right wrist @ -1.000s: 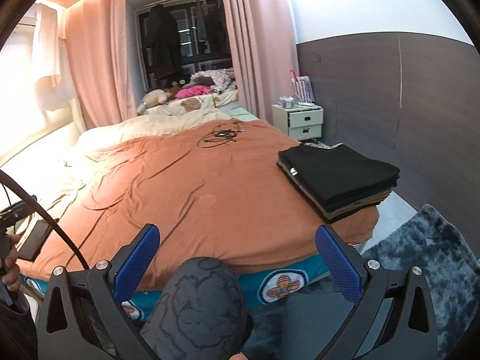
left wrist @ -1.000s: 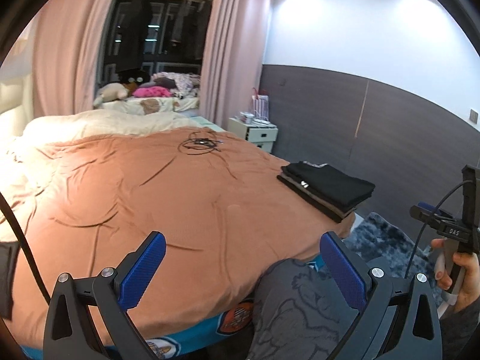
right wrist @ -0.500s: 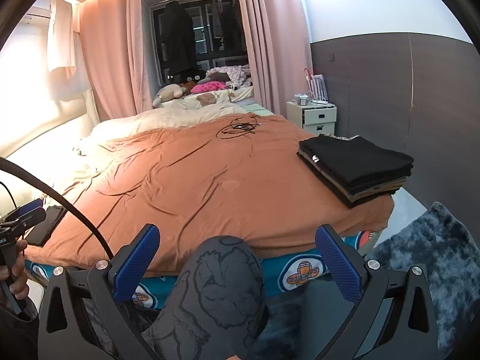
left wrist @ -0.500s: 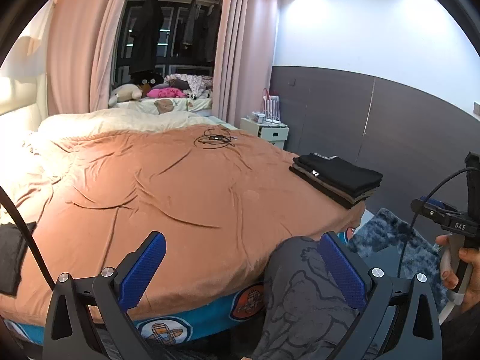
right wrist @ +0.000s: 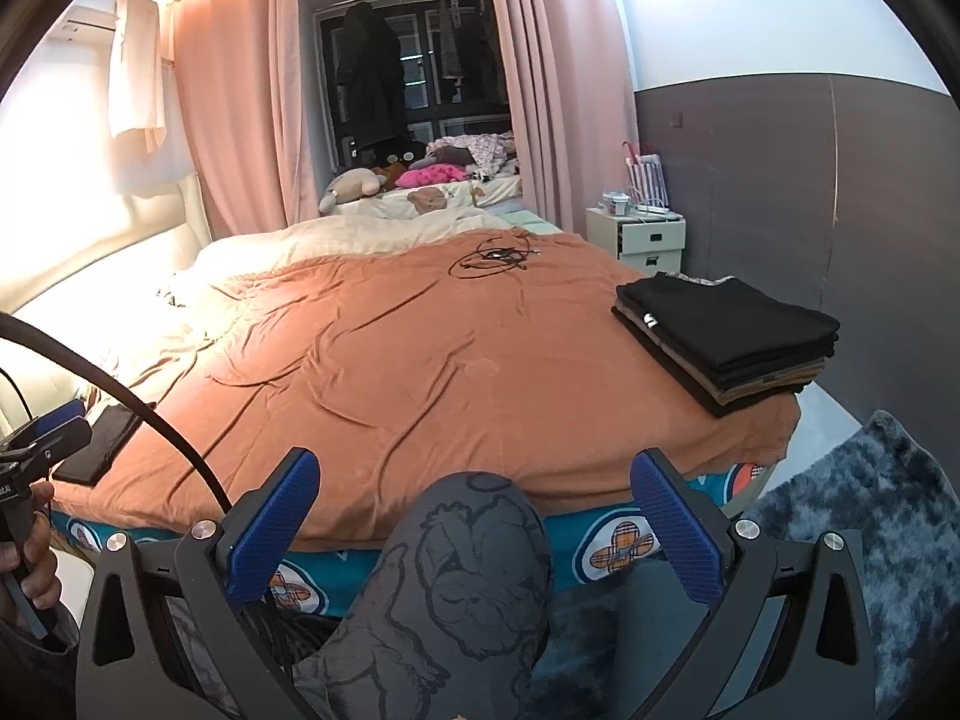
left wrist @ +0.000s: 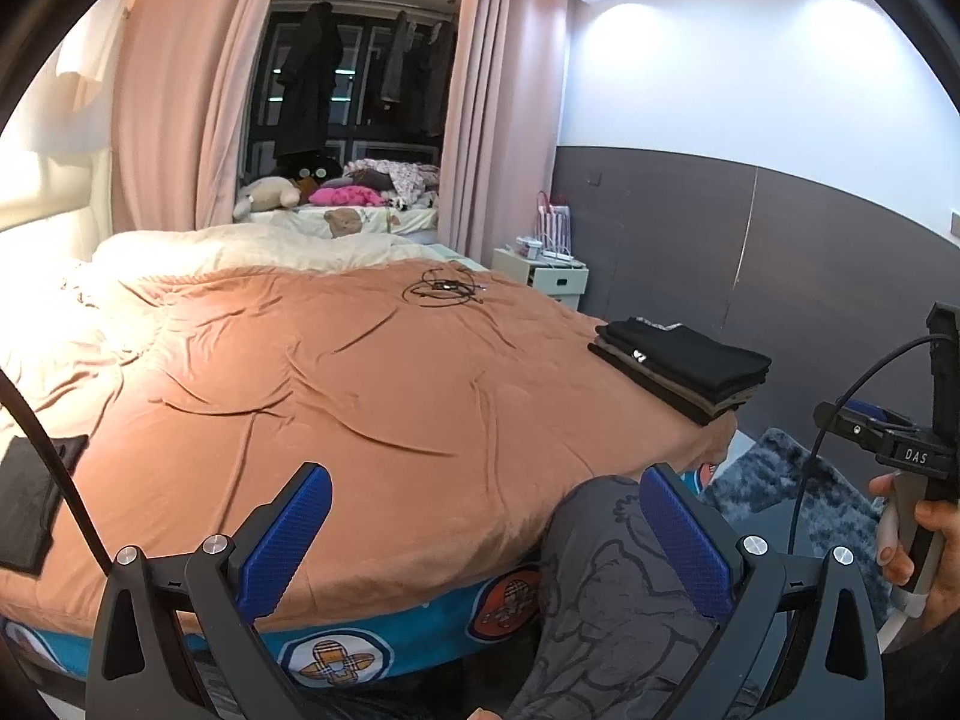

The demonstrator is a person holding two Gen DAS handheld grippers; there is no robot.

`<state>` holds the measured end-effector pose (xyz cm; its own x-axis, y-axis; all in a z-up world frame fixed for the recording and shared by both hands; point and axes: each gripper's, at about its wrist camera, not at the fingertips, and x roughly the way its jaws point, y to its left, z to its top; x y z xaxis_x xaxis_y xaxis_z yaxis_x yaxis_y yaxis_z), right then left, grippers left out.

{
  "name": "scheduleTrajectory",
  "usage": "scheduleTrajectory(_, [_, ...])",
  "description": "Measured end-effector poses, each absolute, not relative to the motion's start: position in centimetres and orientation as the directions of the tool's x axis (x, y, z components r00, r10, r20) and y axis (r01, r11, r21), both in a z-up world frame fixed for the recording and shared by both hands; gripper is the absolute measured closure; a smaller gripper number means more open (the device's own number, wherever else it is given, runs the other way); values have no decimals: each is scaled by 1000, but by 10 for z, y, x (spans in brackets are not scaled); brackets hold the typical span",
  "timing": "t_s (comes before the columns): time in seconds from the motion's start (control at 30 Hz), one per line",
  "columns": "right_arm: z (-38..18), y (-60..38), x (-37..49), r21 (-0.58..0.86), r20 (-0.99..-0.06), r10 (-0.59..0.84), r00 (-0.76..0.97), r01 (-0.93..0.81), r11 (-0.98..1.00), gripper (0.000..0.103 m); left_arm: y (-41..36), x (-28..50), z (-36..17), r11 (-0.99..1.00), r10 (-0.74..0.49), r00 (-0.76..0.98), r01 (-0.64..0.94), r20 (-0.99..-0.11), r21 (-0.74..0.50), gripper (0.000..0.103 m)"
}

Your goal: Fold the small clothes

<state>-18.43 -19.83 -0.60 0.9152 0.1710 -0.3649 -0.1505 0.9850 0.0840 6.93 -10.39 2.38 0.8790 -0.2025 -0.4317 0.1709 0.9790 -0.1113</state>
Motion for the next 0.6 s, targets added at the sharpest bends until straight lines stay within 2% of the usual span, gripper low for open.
scheduleTrajectory(0.6, [-14, -189, -186, 106, -365, 176, 914, -147, 983, 0, -106, 70, 23, 981, -195, 878, 168, -438, -100, 0])
